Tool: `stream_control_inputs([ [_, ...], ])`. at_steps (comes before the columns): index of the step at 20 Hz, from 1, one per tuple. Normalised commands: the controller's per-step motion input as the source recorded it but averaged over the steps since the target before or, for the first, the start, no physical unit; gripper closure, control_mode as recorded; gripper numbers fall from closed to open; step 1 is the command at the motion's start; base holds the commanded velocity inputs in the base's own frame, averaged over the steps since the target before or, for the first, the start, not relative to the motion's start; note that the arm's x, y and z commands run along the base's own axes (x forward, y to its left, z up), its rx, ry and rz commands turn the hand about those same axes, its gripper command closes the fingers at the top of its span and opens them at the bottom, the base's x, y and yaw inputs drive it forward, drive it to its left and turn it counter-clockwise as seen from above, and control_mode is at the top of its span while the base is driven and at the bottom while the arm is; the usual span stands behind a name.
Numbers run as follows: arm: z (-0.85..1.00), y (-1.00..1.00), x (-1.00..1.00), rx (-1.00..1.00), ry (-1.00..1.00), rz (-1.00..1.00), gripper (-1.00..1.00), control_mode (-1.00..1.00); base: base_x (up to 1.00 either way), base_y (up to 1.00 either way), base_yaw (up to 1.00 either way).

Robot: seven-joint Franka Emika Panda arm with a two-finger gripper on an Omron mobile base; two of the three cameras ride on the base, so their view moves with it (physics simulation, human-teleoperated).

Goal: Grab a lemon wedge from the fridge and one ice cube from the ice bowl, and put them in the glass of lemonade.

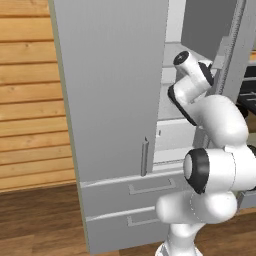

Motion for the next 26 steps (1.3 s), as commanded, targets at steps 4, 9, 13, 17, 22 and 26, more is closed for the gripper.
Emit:
stream_control_inputs([
  [4,0.0,-1.0,-1.0,0.0,-0.02,-0.18,-1.0,-1.0,0.0,0.0,0.0],
  [9,0.0,-0.87,-0.92,0.01,-0.05,-0.14,-1.0,-1.0,0.0,0.0,0.0],
  [13,0.07,0.06,-0.83,0.05,-0.38,0.0,-1.0,-1.0,0.0,0.0,0.0],
  [17,0.24,0.94,-0.61,0.11,-0.69,0.0,-1.0,-1.0,0.0,0.0,0.0],
  [22,0.17,1.0,-0.64,0.26,-0.77,-0.04,-1.0,-1.0,0.0,0.0,0.0],
  [26,-0.05,1.0,-0.88,0.43,-0.52,-0.09,-1.0,-1.0,0.0,0.0,0.0],
])
